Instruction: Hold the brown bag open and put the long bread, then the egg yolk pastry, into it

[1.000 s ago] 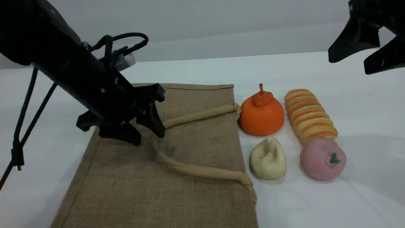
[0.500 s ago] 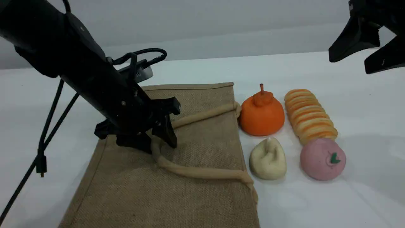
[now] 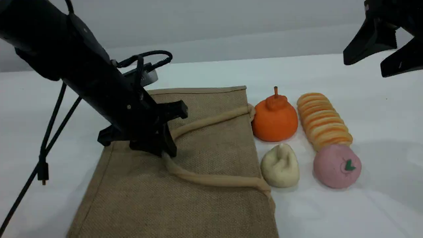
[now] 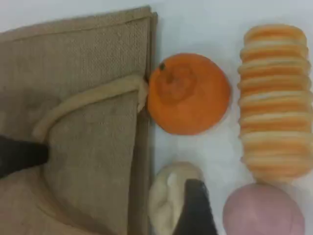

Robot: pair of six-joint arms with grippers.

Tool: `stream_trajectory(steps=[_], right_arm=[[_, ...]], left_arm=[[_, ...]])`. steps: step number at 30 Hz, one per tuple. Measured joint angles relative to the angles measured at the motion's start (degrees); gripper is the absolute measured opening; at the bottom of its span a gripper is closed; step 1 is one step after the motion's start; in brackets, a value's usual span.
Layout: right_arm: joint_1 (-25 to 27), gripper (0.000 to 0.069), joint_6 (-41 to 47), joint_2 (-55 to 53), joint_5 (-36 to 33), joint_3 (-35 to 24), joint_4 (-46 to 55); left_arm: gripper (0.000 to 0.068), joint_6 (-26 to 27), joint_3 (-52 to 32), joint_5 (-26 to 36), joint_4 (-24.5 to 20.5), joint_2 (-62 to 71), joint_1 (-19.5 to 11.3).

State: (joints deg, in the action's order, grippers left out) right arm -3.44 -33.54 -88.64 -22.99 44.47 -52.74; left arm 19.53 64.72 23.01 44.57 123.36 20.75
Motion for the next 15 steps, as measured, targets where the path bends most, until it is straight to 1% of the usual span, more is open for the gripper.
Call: stream_trajectory(steps=[3, 8, 12, 15], right_arm=[[0.0, 0.0476, 0.0, 0.0, 0.0, 0.0, 0.15], [0.0, 0.0476, -0.04, 0.0, 0.05, 0.0, 0.15], [0.0, 0.0476, -0.04, 0.0, 0.05, 0.0, 0.15], [0.0, 0.0476, -0.04, 0.0, 0.05, 0.0, 0.15]], left_arm=[[0.0086, 0.39, 0.0, 1.6, -1.43, -2.44, 0.0], [0.0086, 0.44, 0.05, 5.69, -6.21, -8.77, 0.0], [0.0086, 0.39, 0.05, 11.47, -9.61, -14.71, 0.0], [0.0086, 0.33, 0.05, 16.55, -12.97, -19.48, 0.0]])
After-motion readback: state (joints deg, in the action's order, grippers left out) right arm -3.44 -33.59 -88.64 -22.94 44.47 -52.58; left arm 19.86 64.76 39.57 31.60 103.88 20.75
